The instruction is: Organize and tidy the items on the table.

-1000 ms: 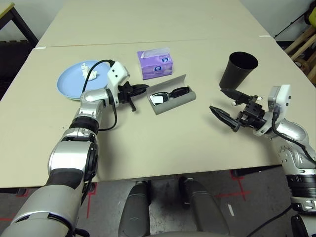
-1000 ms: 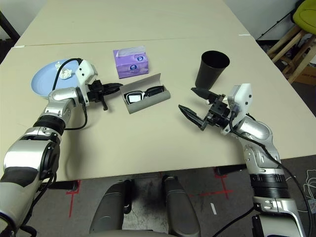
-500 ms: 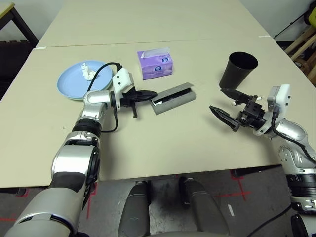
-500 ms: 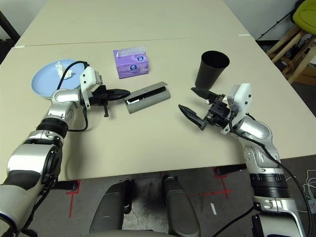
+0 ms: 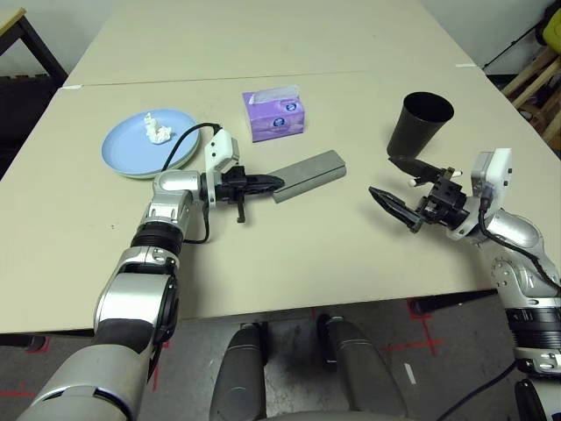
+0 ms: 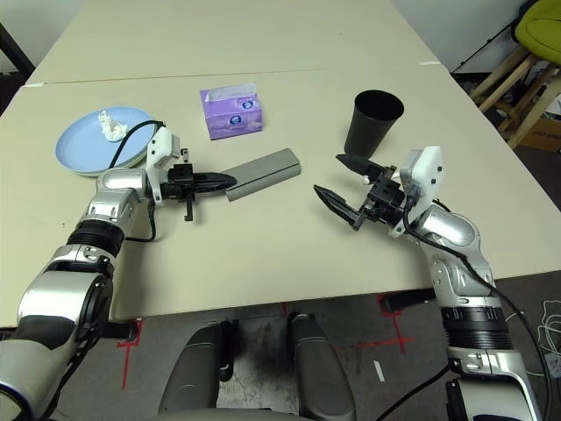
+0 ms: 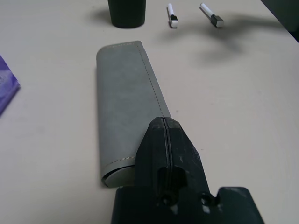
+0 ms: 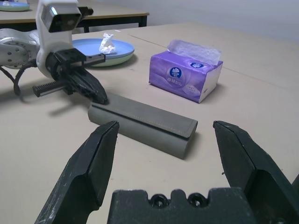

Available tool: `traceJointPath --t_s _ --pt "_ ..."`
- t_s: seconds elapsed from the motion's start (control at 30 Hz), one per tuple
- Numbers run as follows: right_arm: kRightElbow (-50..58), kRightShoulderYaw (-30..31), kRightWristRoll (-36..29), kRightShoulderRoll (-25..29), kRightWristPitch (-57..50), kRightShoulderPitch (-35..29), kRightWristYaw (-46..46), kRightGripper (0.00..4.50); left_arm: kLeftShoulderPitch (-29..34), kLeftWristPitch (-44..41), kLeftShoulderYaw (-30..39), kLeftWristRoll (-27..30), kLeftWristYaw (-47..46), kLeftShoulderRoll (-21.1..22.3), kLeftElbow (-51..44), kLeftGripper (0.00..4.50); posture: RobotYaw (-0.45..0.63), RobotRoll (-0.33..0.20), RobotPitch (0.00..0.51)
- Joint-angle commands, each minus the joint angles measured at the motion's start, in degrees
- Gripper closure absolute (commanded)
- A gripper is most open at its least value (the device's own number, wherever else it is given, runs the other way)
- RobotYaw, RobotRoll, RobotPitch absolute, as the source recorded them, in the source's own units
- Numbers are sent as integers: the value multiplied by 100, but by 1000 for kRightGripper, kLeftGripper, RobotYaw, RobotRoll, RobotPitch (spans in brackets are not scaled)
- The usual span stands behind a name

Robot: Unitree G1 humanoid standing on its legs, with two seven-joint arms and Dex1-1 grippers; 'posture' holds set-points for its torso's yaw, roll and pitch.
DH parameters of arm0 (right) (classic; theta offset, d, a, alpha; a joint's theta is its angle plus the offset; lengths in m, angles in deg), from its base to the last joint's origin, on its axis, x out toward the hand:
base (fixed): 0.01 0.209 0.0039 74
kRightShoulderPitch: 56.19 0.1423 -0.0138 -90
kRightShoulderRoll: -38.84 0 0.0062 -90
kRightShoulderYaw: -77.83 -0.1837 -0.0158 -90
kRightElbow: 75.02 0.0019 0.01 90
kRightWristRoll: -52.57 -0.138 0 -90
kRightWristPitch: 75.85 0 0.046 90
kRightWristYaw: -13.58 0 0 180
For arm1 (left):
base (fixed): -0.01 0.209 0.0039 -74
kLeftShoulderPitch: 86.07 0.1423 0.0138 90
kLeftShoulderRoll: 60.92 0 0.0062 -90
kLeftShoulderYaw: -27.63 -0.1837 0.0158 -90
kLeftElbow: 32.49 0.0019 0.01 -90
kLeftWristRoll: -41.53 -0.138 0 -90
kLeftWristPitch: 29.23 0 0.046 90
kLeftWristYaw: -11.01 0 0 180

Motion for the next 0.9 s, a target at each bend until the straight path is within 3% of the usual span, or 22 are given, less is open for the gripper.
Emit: traceJointPath --t_s 0.03,0.17,0.4,0.8,0.9 --pt "136 31 -35 19 -71 -2 44 0 26 -355 -226 -202 -106 71 -36 4481 20 0 186" --pt "133 16 -48 37 -83 -7 52 0 -87 -438 -423 -430 -271 174 -46 4481 22 0 185" --pt "63 24 -52 37 -74 12 28 0 -189 -595 -356 -316 -385 177 -56 4481 25 0 185" --pt "-77 -18 -131 79 -248 95 -53 0 -256 -835 354 580 -514 -179 -562 4481 34 0 184" --pt "-87 -23 -121 92 -244 105 -68 0 -167 -1048 447 844 -424 -184 -910 3901 35 0 184"
